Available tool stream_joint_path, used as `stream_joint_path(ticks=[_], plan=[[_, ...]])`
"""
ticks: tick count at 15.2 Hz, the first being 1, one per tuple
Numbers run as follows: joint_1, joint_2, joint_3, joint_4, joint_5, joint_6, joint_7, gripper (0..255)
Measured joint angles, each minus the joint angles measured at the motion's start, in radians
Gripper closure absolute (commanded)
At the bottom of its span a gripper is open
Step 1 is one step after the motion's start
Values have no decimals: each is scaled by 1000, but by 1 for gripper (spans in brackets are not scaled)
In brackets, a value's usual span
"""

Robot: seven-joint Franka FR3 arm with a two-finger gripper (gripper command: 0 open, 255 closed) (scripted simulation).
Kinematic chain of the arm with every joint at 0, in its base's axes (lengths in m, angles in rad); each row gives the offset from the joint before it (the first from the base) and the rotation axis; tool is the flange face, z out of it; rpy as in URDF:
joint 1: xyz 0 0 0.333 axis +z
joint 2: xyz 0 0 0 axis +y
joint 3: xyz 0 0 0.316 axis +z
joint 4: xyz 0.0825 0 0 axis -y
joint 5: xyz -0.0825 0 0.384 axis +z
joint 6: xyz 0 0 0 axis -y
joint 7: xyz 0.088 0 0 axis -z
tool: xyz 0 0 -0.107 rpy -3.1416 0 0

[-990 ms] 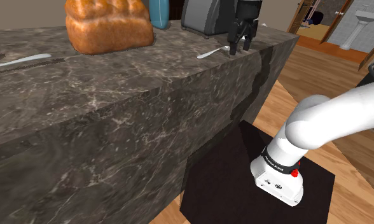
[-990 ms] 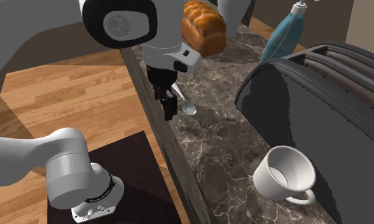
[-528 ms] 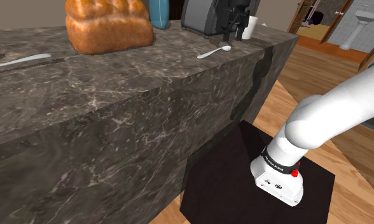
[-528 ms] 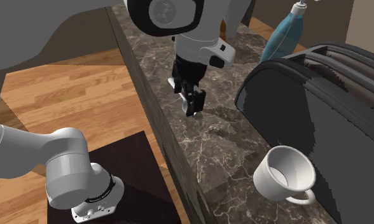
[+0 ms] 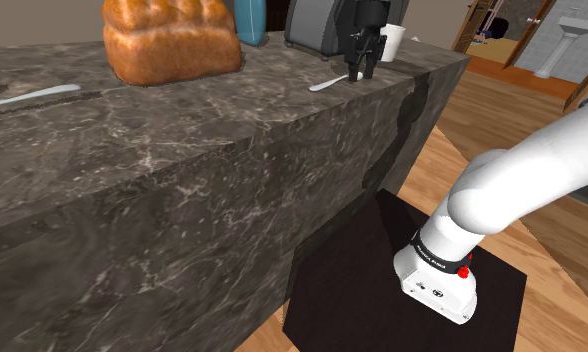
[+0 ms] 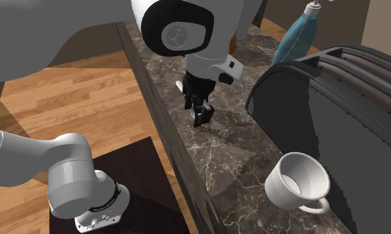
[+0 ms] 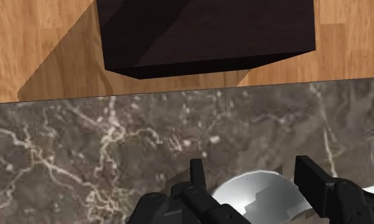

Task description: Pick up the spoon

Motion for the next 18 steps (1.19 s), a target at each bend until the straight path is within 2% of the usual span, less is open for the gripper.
stream_joint_path(ticks=[9,18], plan=[[0,-1,0,-2,0,2,0,255],[2,24,1,128,2,-103,0,255]])
